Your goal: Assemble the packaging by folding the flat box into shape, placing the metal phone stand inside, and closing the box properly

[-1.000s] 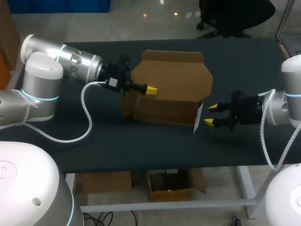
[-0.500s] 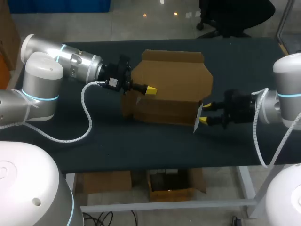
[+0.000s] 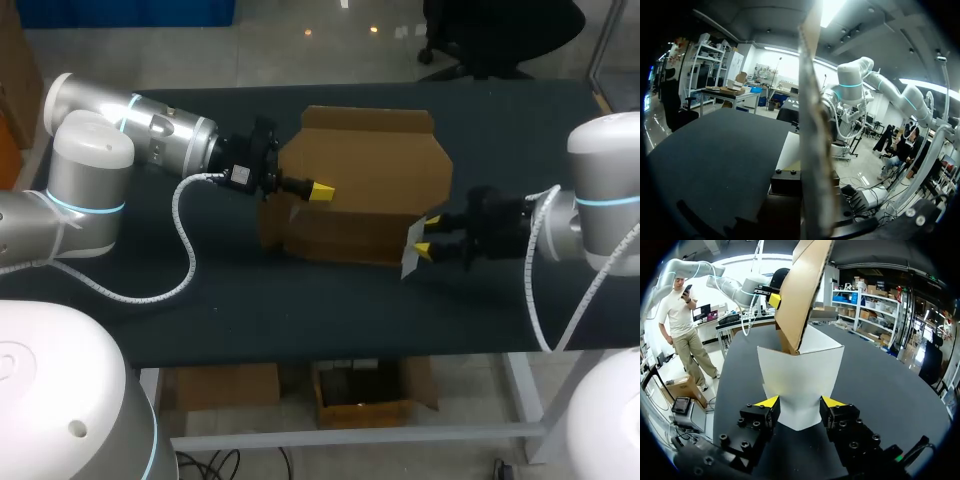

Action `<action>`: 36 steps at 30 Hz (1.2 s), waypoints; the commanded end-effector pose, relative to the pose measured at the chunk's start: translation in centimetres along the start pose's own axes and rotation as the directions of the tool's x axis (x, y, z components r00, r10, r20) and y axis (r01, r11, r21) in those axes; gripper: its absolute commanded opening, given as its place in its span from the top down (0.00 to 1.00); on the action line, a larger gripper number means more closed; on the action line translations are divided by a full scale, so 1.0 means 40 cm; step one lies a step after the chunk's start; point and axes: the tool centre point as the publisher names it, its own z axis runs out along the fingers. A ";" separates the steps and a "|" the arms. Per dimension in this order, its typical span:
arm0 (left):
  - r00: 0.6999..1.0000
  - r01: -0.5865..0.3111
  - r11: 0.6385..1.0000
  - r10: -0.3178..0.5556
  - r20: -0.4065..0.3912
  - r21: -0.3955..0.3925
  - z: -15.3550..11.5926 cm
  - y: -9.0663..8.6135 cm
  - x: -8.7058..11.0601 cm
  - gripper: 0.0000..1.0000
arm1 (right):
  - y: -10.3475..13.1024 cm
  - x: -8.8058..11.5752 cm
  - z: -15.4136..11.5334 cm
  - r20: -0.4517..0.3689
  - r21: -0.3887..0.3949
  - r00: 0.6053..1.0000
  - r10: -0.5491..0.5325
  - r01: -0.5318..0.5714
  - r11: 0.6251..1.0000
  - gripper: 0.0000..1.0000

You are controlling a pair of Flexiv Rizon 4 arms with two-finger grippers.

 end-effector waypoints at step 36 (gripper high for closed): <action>1.000 0.000 1.000 0.000 -0.001 -0.001 0.003 0.006 -0.001 1.00 | 0.013 -0.019 0.049 0.210 -0.038 0.964 0.166 -0.162 0.986 0.51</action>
